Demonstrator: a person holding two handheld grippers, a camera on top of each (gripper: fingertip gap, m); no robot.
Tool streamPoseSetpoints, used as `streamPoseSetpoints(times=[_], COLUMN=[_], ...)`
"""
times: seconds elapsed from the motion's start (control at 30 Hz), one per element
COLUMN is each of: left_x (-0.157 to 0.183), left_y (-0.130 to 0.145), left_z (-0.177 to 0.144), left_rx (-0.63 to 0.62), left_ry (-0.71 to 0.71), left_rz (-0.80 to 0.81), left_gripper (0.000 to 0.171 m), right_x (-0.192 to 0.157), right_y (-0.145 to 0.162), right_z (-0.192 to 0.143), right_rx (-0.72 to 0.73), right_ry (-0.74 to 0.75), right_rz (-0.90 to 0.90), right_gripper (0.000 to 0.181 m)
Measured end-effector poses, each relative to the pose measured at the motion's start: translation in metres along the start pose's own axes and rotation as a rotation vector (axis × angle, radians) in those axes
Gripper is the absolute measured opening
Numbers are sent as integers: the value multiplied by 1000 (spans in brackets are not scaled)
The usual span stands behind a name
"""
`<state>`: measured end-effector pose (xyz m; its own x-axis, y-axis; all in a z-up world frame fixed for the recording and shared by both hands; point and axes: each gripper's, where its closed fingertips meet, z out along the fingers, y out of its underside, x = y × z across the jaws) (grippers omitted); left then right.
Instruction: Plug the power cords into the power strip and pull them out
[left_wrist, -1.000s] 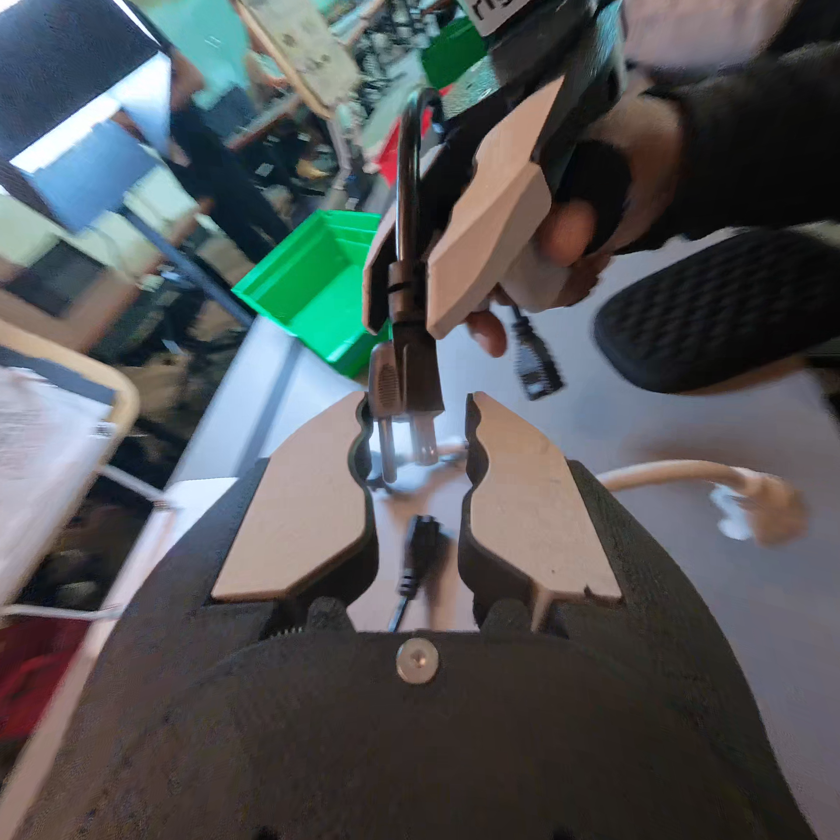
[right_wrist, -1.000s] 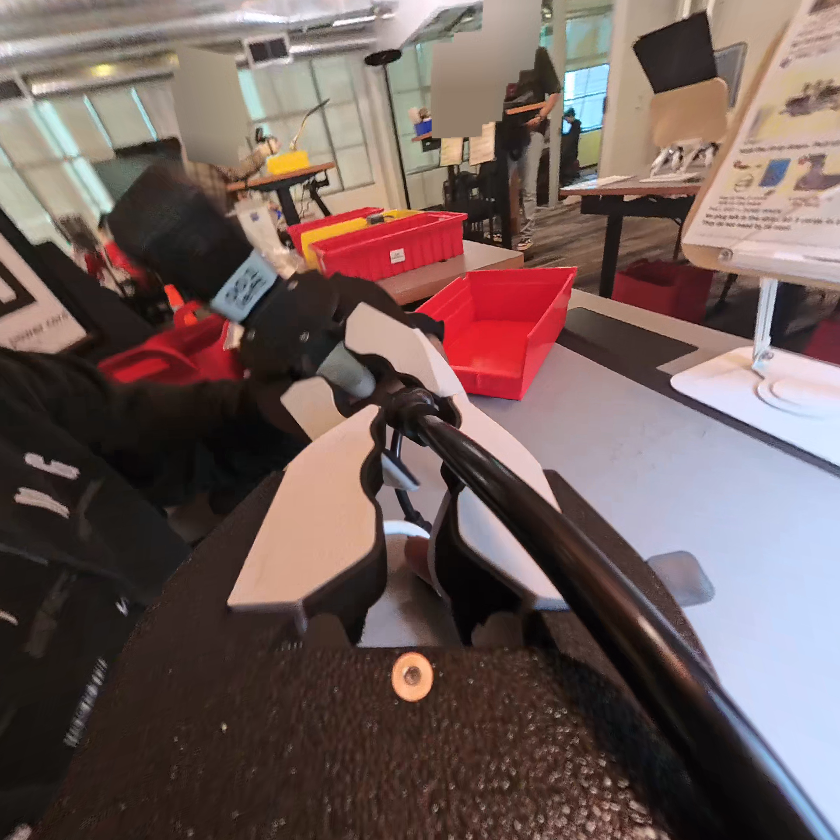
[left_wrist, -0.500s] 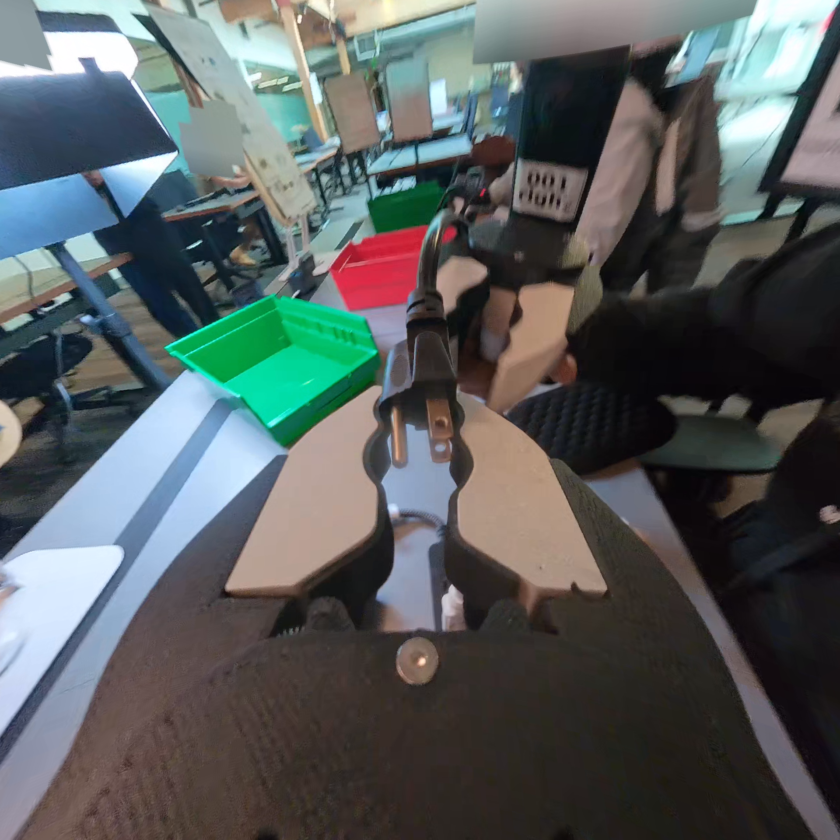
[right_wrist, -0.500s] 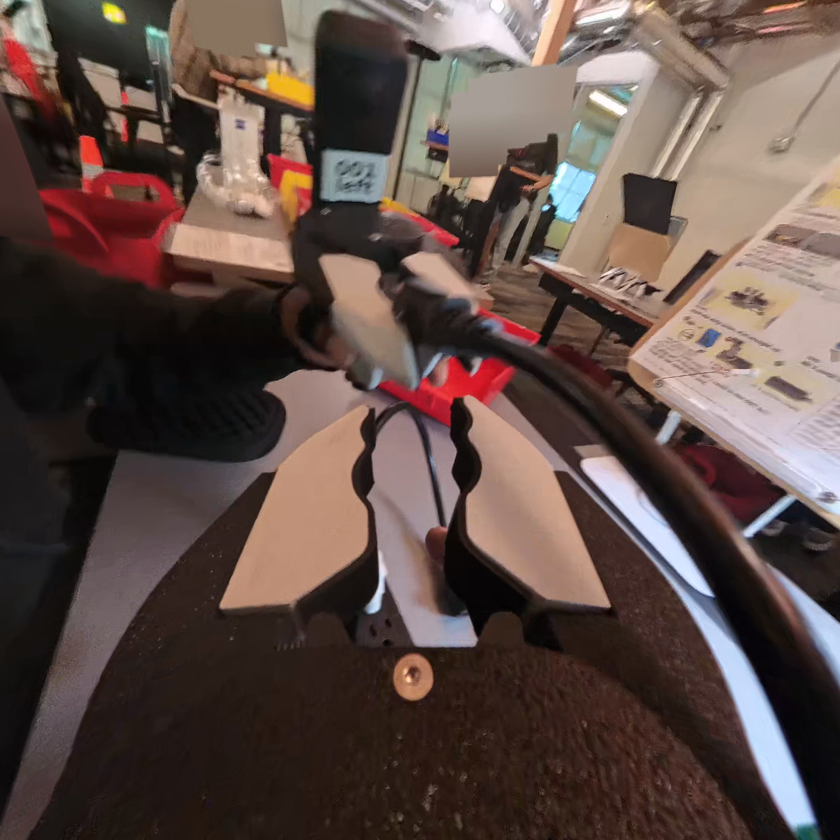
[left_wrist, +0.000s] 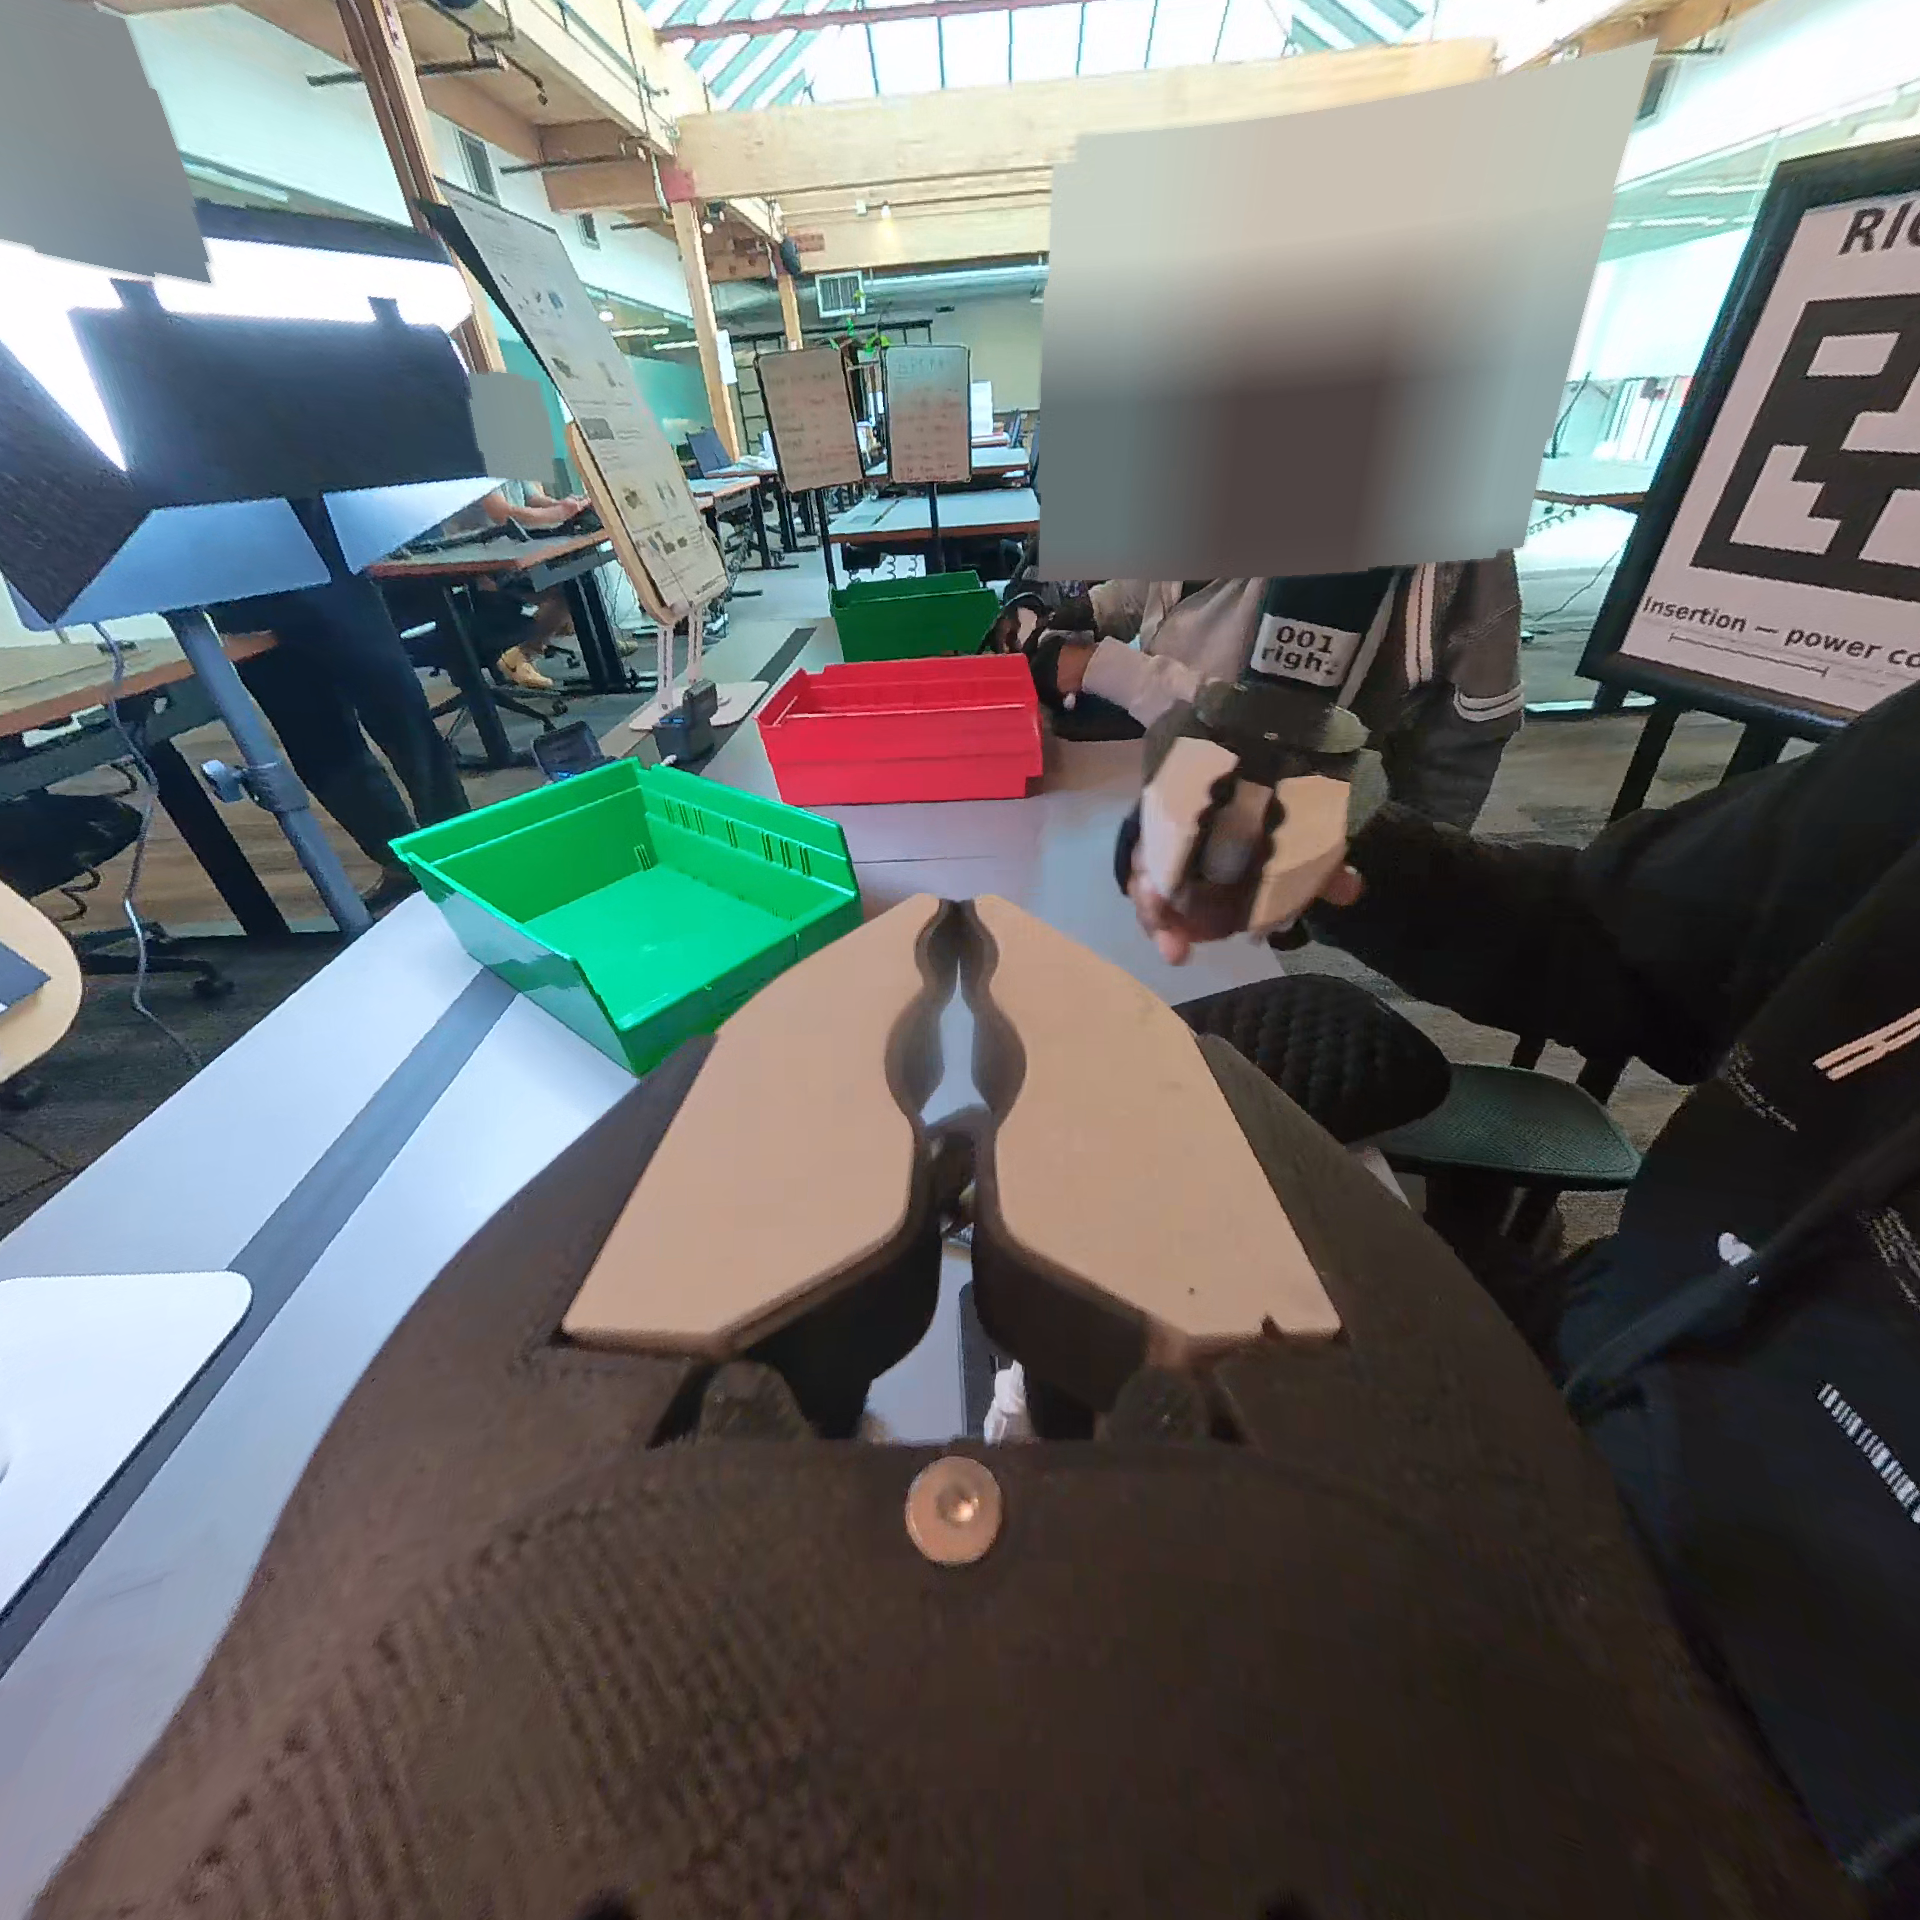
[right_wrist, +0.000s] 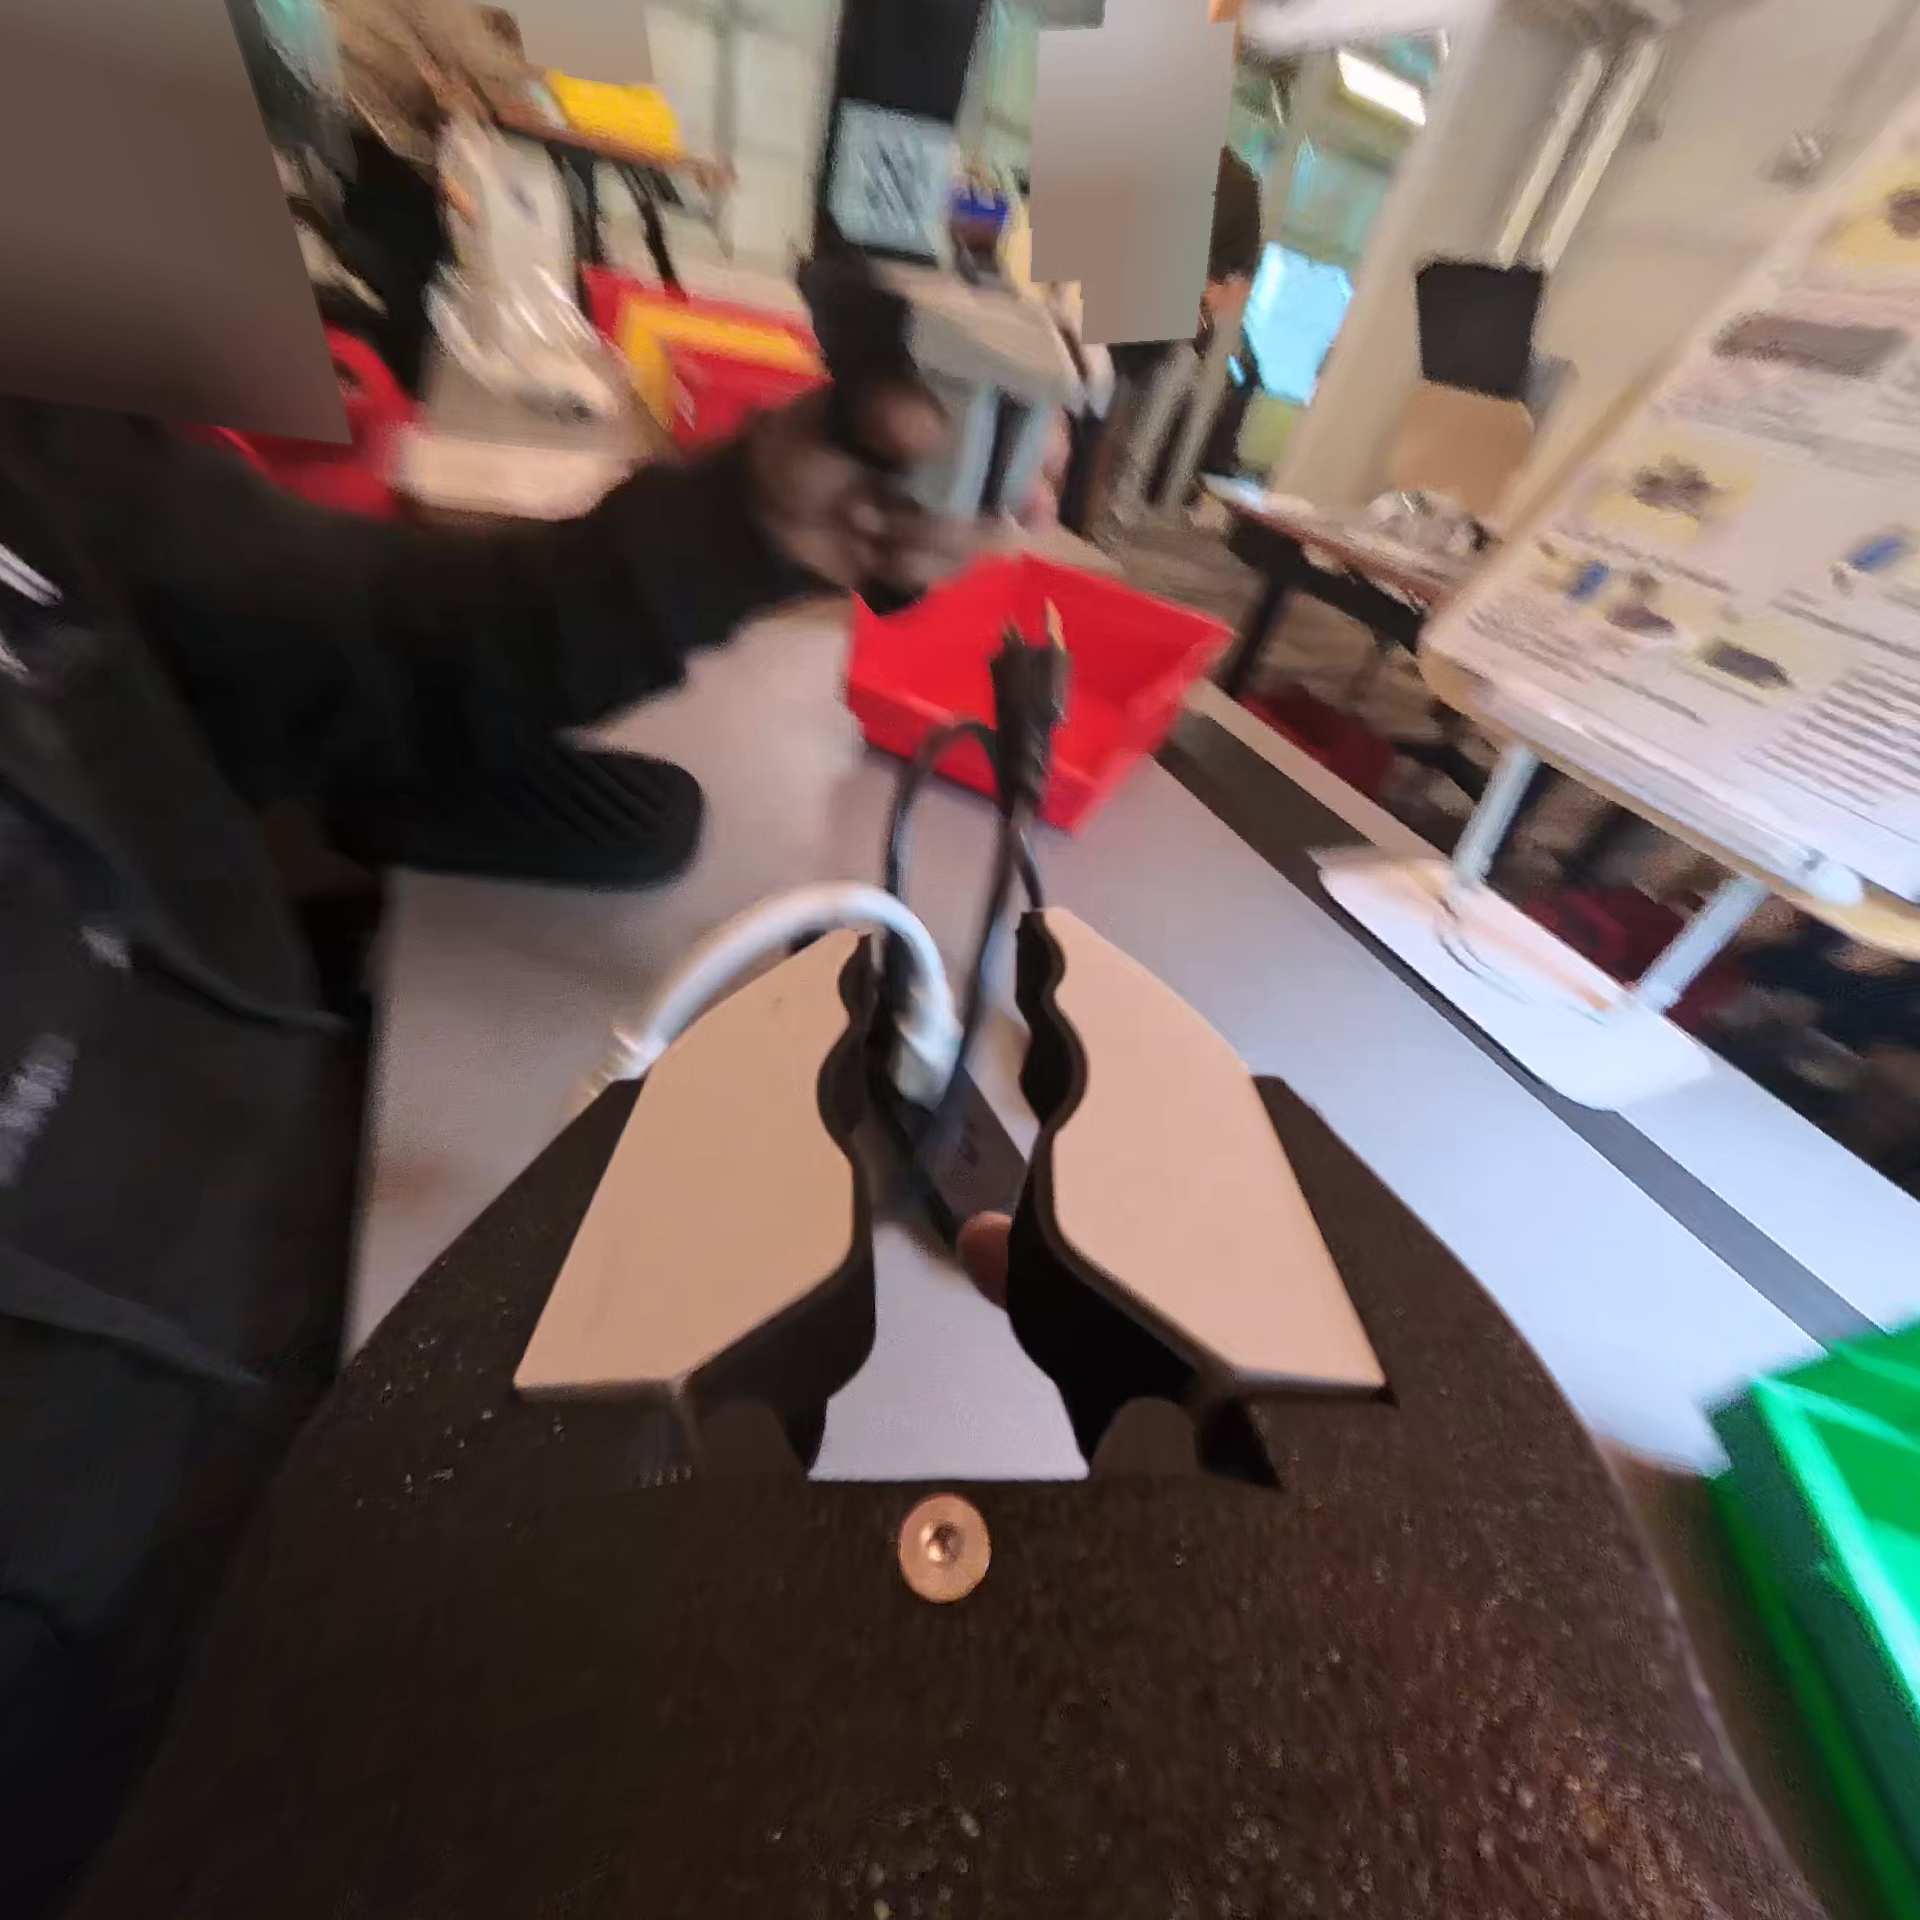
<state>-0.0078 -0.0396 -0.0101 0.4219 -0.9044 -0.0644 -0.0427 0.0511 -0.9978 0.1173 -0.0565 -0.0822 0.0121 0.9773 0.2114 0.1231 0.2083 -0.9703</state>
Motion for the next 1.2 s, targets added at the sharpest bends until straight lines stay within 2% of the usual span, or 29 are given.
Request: streamPoseSetpoints(times=[0.03,0.1,0.17,0.2,0.23,0.27,0.33,0.37,0.43,0.5,0.63,0.73,0.83,0.87,1.0,1.07,1.2], left_x=[-1,-2,-5,-6,-7,-7,-10,-12,-16,-21,-32,-37,-39,-39,-38,-38,-40], left_y=[2,6,6,7,8,8,10,11,10,10,13,16,18,19,19,18,22], left_z=[1,2,3,3,3,1,-4,-8,-15,-23,-32,-35,-36,-36,-36,-37,-36], left_rx=[-11,-29,-27,-34,-38,-37,-51,-60,-65,-68,-69,-75,-83,-82,-92,-92,-102], left_ry=[-8,-14,-25,-29,-33,-40,-61,-78,-99,-117,-120,-124,-123,-125,-127,-128,-131], left_rz=[4,10,15,17,17,19,29,39,45,38,-9,-26,-36,-37,-29,-28,-34], left_gripper=[0,0,0,0,0,0,0,0,0,2,10,18,21,21,22,22,23], right_x=[13,24,4,-11,-17,-18,-3,6,15,21,2,-7,1,6,13,14,19], right_y=[18,59,89,97,104,112,125,125,121,117,128,155,177,182,176,172,142], right_z=[0,11,41,56,71,83,97,99,97,91,75,68,69,71,77,74,67], right_rx=[-86,-278,-358,-385,-401,-438,-500,-499,-498,-491,-553,-685,-789,-812,-735,-712,-593], right_ry=[49,70,-81,-166,-187,-175,-74,-33,-26,-50,-197,-232,-208,-183,-103,-87,-16], right_rz=[-14,23,183,251,269,255,193,187,255,275,-4,-262,-510,-595,-866,-898,-800], right_gripper=[35,63,80,82,76,60,16,6,6,29,45,50,52,48,20,19,17])
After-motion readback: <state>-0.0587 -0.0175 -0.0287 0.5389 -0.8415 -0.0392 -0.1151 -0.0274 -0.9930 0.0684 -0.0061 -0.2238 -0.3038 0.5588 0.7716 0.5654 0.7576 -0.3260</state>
